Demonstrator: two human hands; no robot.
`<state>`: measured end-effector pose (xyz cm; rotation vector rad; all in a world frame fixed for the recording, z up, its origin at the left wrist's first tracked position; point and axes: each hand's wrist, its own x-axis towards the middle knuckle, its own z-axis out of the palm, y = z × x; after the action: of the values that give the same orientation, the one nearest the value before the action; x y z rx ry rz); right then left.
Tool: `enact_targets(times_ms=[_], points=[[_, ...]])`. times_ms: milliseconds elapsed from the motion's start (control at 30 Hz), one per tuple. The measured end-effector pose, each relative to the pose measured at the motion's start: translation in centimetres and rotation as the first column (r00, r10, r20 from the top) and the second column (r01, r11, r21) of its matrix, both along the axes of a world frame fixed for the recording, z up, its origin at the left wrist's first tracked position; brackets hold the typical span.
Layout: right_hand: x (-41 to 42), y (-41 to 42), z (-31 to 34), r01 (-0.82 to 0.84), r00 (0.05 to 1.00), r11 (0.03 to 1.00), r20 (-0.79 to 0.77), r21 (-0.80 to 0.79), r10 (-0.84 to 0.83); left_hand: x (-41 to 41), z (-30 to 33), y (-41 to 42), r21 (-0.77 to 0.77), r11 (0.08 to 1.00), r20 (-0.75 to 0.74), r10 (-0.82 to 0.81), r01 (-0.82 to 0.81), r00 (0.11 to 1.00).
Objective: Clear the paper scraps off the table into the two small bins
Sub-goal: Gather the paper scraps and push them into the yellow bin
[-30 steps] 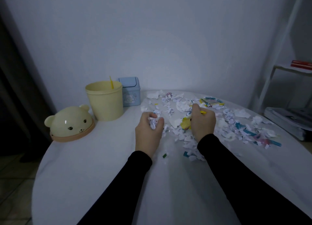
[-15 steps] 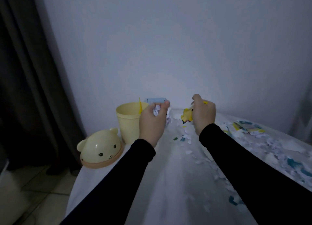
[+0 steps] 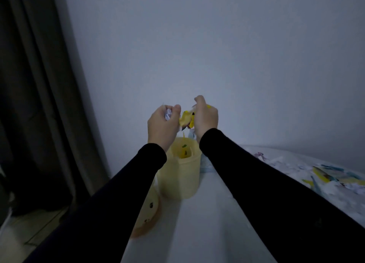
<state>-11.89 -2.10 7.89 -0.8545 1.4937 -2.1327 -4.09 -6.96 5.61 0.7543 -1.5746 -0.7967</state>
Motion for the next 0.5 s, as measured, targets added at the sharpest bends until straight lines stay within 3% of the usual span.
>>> enact_targets(times_ms=[167, 267, 500], points=[[0.1, -2.2, -3.1, -0.007, 0.985, 0.997, -0.169, 0.081, 0.021, 0.2, -1.9, -3.1, 0.098, 0.995, 0.143, 0.008, -0.022, 0.990], [-0.1, -2.4, -4.1, -0.025, 0.956, 0.989, -0.287, 0.147, 0.067, 0.1, -2.9, -3.5, 0.095, 0.995, 0.277, -0.012, -0.015, 0.961], [-1.0, -3.1, -4.4, 0.031, 0.888, 0.955, -0.447, 0.294, 0.109, 0.2, -3.0, -3.6, 0.113, 0.993, 0.428, -0.064, 0.017, 0.902]])
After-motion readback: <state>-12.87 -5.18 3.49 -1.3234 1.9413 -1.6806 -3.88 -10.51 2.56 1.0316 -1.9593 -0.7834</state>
